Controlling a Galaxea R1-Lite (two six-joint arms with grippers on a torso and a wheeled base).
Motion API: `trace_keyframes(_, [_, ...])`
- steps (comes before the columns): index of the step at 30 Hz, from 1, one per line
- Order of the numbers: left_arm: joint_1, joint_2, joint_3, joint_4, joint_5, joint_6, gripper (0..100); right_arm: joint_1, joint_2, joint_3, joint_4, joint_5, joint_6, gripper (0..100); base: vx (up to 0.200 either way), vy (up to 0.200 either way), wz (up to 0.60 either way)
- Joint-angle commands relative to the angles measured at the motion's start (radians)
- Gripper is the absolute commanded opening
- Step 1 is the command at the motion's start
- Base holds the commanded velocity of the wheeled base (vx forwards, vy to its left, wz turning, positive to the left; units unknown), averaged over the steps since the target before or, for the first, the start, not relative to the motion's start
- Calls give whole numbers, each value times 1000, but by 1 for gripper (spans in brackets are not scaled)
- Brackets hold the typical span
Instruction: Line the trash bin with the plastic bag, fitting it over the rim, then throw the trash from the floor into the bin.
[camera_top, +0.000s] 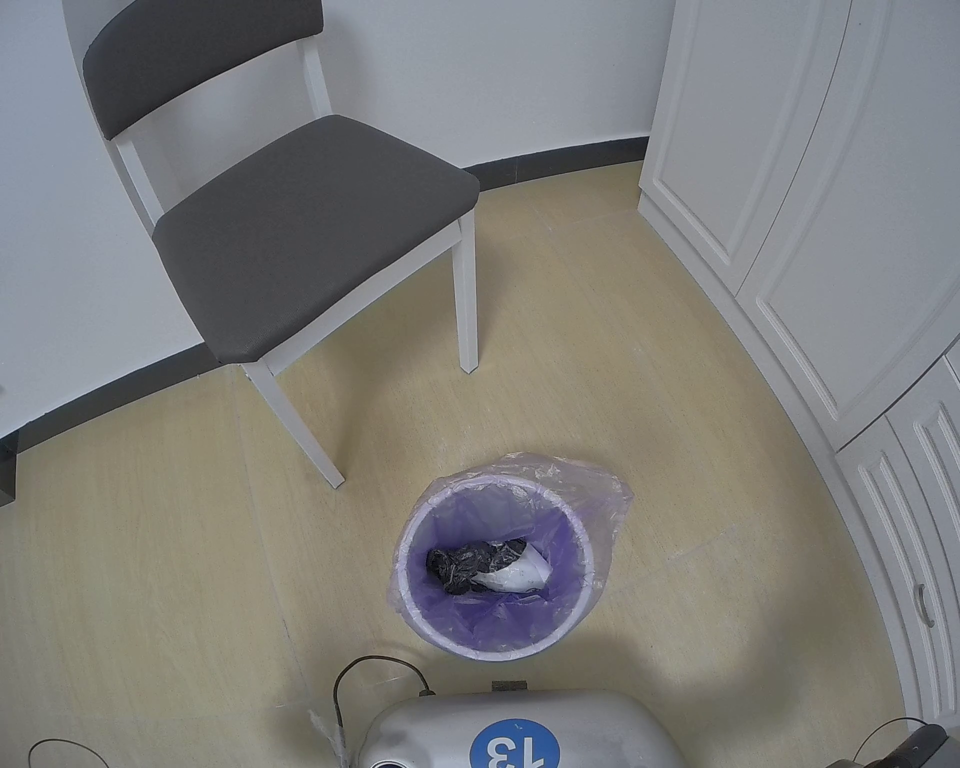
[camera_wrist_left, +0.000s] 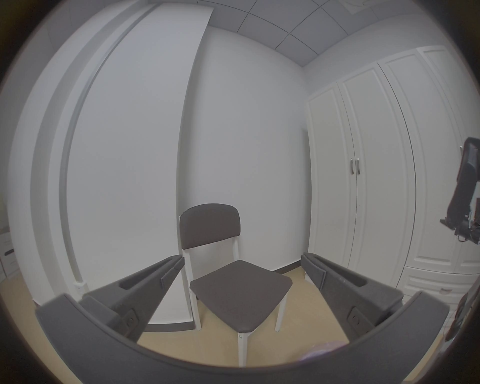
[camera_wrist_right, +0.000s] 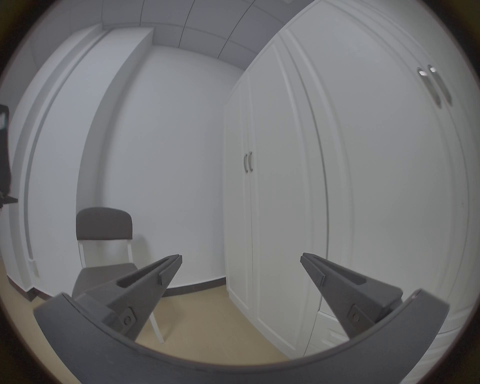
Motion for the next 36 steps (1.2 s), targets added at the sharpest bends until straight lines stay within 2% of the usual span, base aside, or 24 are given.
trace_keyframes(1, [56,-161,-38,141,-8,31,100,-38,-315,60,134,42,56,100,0,0,0])
trace_keyframes(5, [56,-201,-85,216,-9,60,100,-38,-441,81,223,51,92,100,0,0,0])
trace_keyframes(8, [53,-212,-108,245,-9,66,100,-38,-445,113,189,31,125,100,0,0,0])
trace_keyframes(10, [50,-212,-137,273,-6,66,100,-38,-445,132,114,8,149,100,0,0,0])
trace_keyframes(14, [57,-204,-172,304,6,91,100,-38,-445,167,108,9,131,100,0,0,0])
trace_keyframes(17, [71,-215,-181,333,7,165,100,-38,-445,199,100,9,100,100,0,0,0])
trace_keyframes(18, [70,-244,-177,351,7,215,100,-38,-445,245,93,3,82,100,0,0,0])
trace_keyframes(21, [59,-298,-161,385,4,238,100,-38,-445,336,28,0,39,100,0,0,0])
trace_keyframes(24, [41,-324,-149,402,1,234,100,-38,-445,394,-52,2,5,100,0,0,0])
trace_keyframes(27, [-93,-396,-117,434,12,235,100,-38,-445,394,-75,0,0,100,0,0,0])
trace_keyframes(29, [-139,-439,-104,466,44,244,100,-38,-445,394,-72,0,-7,100,0,0,0])
trace_keyframes(33, [-122,-461,-114,531,165,244,100,-38,-445,394,-68,2,-13,100,0,0,0])
trace_keyframes(36, [-116,-467,-124,540,184,267,100,-38,-445,394,-62,9,-16,100,0,0,0])
